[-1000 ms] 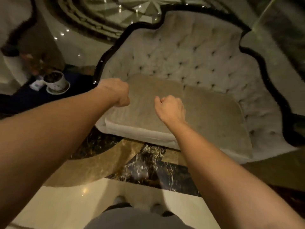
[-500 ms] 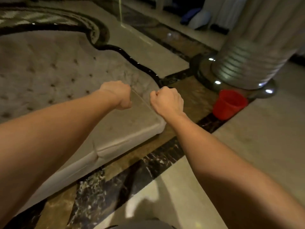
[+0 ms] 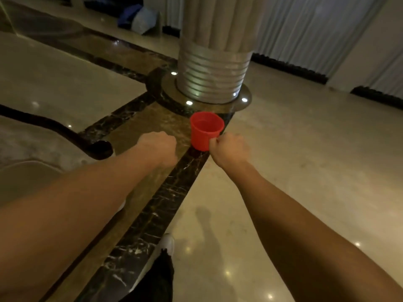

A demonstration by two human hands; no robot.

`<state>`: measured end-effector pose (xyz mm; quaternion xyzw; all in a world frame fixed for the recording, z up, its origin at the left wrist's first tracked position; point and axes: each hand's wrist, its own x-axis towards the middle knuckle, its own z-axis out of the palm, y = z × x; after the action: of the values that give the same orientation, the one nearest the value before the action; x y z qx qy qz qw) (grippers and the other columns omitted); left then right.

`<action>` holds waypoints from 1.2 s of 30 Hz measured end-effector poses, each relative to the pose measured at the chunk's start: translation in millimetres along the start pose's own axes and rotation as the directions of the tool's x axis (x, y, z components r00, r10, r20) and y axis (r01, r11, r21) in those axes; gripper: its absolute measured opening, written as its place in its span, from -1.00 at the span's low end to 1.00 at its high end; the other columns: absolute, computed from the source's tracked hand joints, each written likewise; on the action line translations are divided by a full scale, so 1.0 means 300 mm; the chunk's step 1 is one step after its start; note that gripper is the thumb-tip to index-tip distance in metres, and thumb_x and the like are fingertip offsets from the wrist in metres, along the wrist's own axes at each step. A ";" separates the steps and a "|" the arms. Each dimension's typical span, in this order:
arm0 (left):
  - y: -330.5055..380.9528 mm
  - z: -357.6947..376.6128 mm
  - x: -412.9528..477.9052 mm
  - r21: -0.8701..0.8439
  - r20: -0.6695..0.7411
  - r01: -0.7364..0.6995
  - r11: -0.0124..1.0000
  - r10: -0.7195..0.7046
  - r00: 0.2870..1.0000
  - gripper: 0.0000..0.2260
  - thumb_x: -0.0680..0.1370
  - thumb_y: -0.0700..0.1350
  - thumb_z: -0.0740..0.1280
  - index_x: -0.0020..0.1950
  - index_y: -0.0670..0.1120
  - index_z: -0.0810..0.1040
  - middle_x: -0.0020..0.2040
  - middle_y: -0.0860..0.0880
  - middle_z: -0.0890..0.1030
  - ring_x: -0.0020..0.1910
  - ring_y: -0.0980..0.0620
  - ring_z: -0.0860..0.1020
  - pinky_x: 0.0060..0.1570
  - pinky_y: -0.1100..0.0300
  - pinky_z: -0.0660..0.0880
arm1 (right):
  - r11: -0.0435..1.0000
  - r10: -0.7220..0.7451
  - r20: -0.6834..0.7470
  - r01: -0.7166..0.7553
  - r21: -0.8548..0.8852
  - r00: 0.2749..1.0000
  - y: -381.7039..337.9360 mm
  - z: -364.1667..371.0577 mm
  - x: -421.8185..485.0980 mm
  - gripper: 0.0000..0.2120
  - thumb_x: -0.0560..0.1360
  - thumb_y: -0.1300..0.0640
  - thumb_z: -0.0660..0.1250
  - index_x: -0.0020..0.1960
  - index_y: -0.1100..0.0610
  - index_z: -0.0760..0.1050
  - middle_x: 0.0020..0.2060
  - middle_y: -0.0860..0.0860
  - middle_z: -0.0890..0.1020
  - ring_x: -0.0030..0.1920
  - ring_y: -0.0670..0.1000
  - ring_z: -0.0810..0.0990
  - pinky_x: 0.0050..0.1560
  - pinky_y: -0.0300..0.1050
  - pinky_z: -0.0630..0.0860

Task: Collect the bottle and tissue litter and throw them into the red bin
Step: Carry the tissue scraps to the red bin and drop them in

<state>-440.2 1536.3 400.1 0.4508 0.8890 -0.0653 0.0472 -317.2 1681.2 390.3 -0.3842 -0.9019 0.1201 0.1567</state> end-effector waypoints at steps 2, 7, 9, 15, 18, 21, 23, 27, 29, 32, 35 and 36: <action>0.037 -0.007 0.191 -0.001 0.013 -0.026 1.000 0.026 1.000 -0.84 0.50 0.04 0.29 -0.16 -0.03 0.43 -0.27 -0.01 0.46 -0.29 0.00 0.48 -0.21 0.10 0.48 | 0.999 0.039 -0.007 -0.039 -0.033 0.999 0.081 0.028 0.151 -0.66 0.50 -0.06 0.15 -0.39 0.07 0.37 -0.46 0.00 0.38 -0.46 0.02 0.32 -0.46 -0.17 0.15; 0.089 -0.051 0.717 -0.011 -0.008 -0.092 0.996 0.092 0.996 -0.83 0.48 0.05 0.29 -0.16 -0.04 0.46 -0.23 -0.01 0.49 -0.25 -0.01 0.50 -0.23 0.12 0.47 | 0.979 0.038 0.044 -0.028 -0.200 0.998 0.229 0.078 0.560 -0.63 0.54 0.05 0.17 -0.44 0.07 0.30 -0.48 0.03 0.41 -0.42 0.10 0.47 -0.44 -0.19 0.29; 0.110 -0.072 0.929 -0.004 -0.009 -0.113 0.994 0.113 0.994 -0.82 0.47 0.06 0.29 -0.12 -0.05 0.48 -0.17 -0.02 0.52 -0.20 -0.02 0.53 -0.20 0.10 0.49 | 0.977 0.108 0.049 -0.097 -0.191 0.993 0.280 0.098 0.727 -0.61 0.54 -0.01 0.14 -0.43 0.08 0.31 -0.46 0.03 0.43 -0.45 0.07 0.43 -0.44 -0.18 0.26; 0.194 -0.109 1.452 -0.023 0.060 -0.087 0.996 0.088 0.994 -0.82 0.43 0.03 0.30 -0.25 -0.05 0.41 -0.27 -0.02 0.51 -0.32 0.02 0.52 -0.37 0.16 0.44 | 0.975 0.160 0.117 -0.138 -0.177 0.980 0.445 0.155 1.115 -0.61 0.54 -0.06 0.12 -0.41 0.07 0.34 -0.41 0.05 0.49 -0.40 0.09 0.50 -0.37 -0.15 0.36; 0.260 -0.070 1.705 -0.032 0.130 -0.070 0.997 0.073 0.989 -0.85 0.42 0.05 0.28 -0.24 -0.01 0.44 -0.27 -0.02 0.55 -0.32 0.01 0.55 -0.27 0.12 0.56 | 0.977 0.169 0.132 -0.149 -0.153 0.977 0.575 0.230 1.342 -0.58 0.55 -0.08 0.12 -0.43 0.07 0.34 -0.44 0.04 0.48 -0.44 0.06 0.48 -0.40 -0.17 0.32; 0.339 -0.039 1.956 -0.035 0.133 -0.053 0.998 0.058 0.989 -0.86 0.43 0.04 0.25 -0.20 -0.01 0.49 -0.27 -0.02 0.57 -0.32 0.01 0.56 -0.23 0.08 0.60 | 0.986 0.145 0.159 -0.129 -0.106 0.977 0.720 0.335 1.591 -0.59 0.55 -0.08 0.13 -0.42 0.07 0.34 -0.43 0.03 0.48 -0.43 0.07 0.48 -0.41 -0.17 0.31; 0.386 -0.023 2.095 -0.070 0.147 -0.002 0.998 0.012 0.989 -0.85 0.45 0.04 0.25 -0.21 -0.02 0.50 -0.27 -0.02 0.57 -0.33 0.01 0.56 -0.30 0.12 0.56 | 0.991 0.131 0.192 -0.121 -0.061 0.973 0.798 0.391 1.753 -0.61 0.55 -0.08 0.14 -0.40 0.07 0.35 -0.39 0.04 0.51 -0.39 0.09 0.51 -0.39 -0.16 0.34; 0.454 0.016 2.294 -0.219 0.227 0.137 0.966 -0.086 0.970 -0.79 0.48 0.09 0.23 -0.11 -0.02 0.54 -0.18 -0.01 0.59 -0.22 0.02 0.58 -0.16 0.06 0.59 | 0.998 0.049 0.298 -0.036 -0.049 0.953 0.895 0.466 2.042 -0.63 0.54 -0.08 0.16 -0.38 0.06 0.37 -0.38 0.04 0.52 -0.38 0.08 0.52 -0.38 -0.15 0.37; 0.457 0.025 2.393 -0.239 0.247 0.206 0.949 -0.146 0.958 -0.81 0.48 0.08 0.23 -0.15 -0.01 0.53 -0.22 0.00 0.58 -0.28 0.04 0.56 -0.27 0.12 0.55 | 0.997 -0.008 0.344 0.033 -0.068 0.939 0.910 0.508 2.190 -0.62 0.54 -0.07 0.17 -0.40 0.06 0.36 -0.43 0.01 0.49 -0.45 0.02 0.46 -0.46 -0.19 0.27; 0.432 0.029 2.532 -0.241 0.259 0.286 0.927 -0.223 0.940 -0.80 0.44 0.09 0.23 -0.12 -0.01 0.52 -0.22 0.02 0.54 -0.28 0.05 0.52 -0.35 0.16 0.44 | 0.993 -0.070 0.389 0.101 -0.059 0.918 0.901 0.583 2.398 -0.61 0.54 -0.06 0.18 -0.42 0.04 0.36 -0.49 -0.02 0.45 -0.48 -0.03 0.40 -0.51 -0.19 0.18; 0.385 0.052 2.709 -0.260 0.277 0.362 0.895 -0.290 0.916 -0.75 0.43 0.13 0.25 -0.06 -0.01 0.53 -0.14 0.00 0.56 -0.19 0.00 0.56 -0.15 0.06 0.57 | 0.984 -0.138 0.444 0.173 -0.038 0.885 0.884 0.711 2.585 -0.59 0.56 -0.06 0.16 -0.43 0.05 0.35 -0.51 -0.04 0.43 -0.50 -0.04 0.39 -0.51 -0.19 0.15; 0.366 0.072 2.758 -0.238 0.291 0.389 0.890 -0.317 0.903 -0.74 0.43 0.13 0.25 -0.07 -0.02 0.53 -0.13 -0.01 0.56 -0.17 -0.01 0.57 -0.13 0.04 0.58 | 0.980 -0.158 0.457 0.197 -0.038 0.875 0.881 0.750 2.633 -0.58 0.56 -0.06 0.16 -0.43 0.06 0.35 -0.52 -0.04 0.41 -0.51 -0.05 0.36 -0.51 -0.20 0.14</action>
<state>-838.2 2255.2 252.6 0.2572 0.9435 0.0034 0.2090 -746.4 2415.5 244.1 -0.2675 -0.9492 0.1533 -0.0631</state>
